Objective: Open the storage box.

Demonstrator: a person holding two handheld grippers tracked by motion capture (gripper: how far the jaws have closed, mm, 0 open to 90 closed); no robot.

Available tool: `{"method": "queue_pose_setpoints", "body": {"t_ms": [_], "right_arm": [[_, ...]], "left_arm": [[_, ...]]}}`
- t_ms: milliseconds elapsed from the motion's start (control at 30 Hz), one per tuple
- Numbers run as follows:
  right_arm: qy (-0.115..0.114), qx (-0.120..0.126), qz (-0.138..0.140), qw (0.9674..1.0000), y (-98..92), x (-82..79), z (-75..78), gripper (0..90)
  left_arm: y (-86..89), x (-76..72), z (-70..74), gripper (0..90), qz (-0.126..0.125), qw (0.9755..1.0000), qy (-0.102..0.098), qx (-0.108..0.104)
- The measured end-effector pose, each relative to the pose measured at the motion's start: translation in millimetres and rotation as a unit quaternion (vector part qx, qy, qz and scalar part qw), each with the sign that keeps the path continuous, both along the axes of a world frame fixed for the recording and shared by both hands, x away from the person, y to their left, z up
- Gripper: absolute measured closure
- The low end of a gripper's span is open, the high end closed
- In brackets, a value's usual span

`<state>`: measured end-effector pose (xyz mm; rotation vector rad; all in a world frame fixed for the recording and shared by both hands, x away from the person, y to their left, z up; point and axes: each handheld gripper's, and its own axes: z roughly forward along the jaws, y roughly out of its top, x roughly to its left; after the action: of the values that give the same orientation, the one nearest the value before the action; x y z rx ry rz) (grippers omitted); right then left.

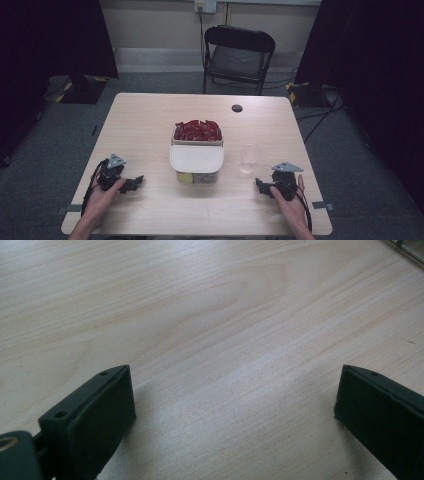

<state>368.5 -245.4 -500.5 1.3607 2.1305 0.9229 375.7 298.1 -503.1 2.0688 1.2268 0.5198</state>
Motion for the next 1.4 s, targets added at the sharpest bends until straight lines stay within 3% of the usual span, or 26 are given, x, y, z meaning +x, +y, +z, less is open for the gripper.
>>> {"method": "queue_pose_setpoints", "body": {"t_ms": [467, 667, 1167, 1267, 1400], "right_arm": [[0.001, 0.001, -0.014, 0.9999, 0.6, -1.9, 0.0, 13.0], [0.013, 0.001, -0.013, 0.9998, 1.8, -1.9, 2.6, 14.4], [0.011, 0.035, -0.002, 0.9993, 0.2, -7.1, 14.8, 14.9], [0.017, 0.054, 0.011, 0.9983, -0.8, -11.3, 19.8, 15.0], [0.016, 0.056, 0.020, 0.9981, 1.3, -15.0, 24.0, 15.1]], "left_arm": [[-1.0, 0.0, -0.5, 2.2, 0.004, 1.0000, -0.001, -0.007], [-0.1, -0.2, 0.2, 2.2, 0.001, 1.0000, 0.000, 0.002], [0.4, -0.2, 0.5, 2.3, -0.001, 1.0000, -0.002, 0.007], [0.4, -0.2, 0.5, 2.3, -0.001, 1.0000, -0.002, 0.007], [0.4, -0.2, 0.5, 2.3, -0.001, 1.0000, -0.002, 0.007]]}}
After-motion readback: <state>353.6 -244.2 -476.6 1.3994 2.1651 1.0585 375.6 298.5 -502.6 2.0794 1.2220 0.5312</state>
